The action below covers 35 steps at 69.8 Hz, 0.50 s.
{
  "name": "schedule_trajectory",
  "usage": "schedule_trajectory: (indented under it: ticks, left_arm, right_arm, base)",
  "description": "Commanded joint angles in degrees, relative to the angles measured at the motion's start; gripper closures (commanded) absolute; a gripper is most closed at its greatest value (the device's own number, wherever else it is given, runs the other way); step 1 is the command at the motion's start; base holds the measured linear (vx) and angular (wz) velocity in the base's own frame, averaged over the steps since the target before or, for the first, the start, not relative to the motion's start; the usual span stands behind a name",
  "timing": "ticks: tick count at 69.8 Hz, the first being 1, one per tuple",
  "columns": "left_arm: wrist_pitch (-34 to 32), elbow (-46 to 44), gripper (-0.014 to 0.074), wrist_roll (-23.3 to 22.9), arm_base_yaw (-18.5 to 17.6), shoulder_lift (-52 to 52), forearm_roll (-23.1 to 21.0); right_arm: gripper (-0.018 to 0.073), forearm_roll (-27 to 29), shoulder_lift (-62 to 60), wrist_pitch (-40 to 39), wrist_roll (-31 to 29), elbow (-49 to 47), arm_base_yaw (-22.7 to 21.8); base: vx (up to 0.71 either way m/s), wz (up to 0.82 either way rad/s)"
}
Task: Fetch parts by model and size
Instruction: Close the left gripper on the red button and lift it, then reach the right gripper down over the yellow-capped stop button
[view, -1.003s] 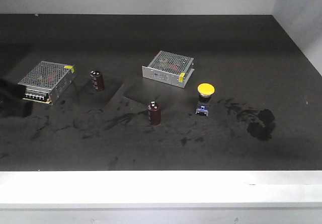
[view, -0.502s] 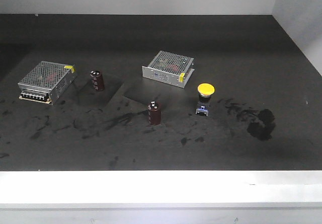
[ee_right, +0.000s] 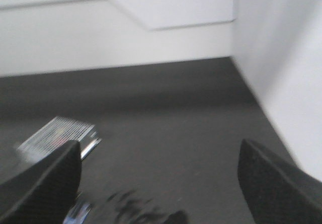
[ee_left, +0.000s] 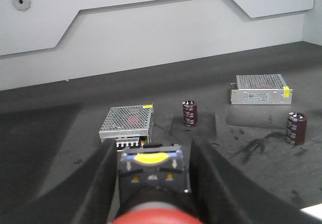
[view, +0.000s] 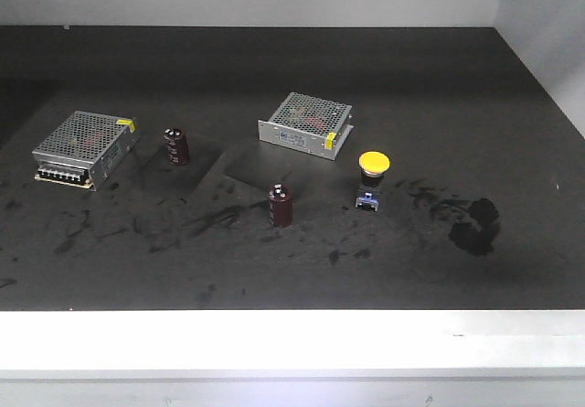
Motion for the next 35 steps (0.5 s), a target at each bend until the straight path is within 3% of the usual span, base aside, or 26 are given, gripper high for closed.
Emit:
schedule_trajectory:
  ticks: [1,10,21,35]
  left_arm:
    - [-4.4,-1.2,0.0603,0.1,-0.1,0.8,0.8]
    - [-4.4,-1.2,0.0603,0.1,-0.1,0.8,0.8]
    - [-4.2,-1.2,0.0603,0.1,-0.1,0.8,0.8]
    - [-4.1,-1.2,0.0603,0.1,-0.1,0.8,0.7]
  right_arm:
    - [-0.0035,-0.5,1.7,-3.0,-2.7,-3.1,3.8]
    - [-0.0035,-0.5,6.8,0.0,-5.2,-7.7,11.5]
    - [-0.0035,-0.5,15.1,4.6,-4.4,-15.5,17.6]
    - [-0.0035,-0.7,27.4,17.0,2.6,-28.5,19.2]
  base:
    - [0.0,0.0]
    - [0.0,0.0]
    - [0.0,0.0]
    - [0.0,0.0]
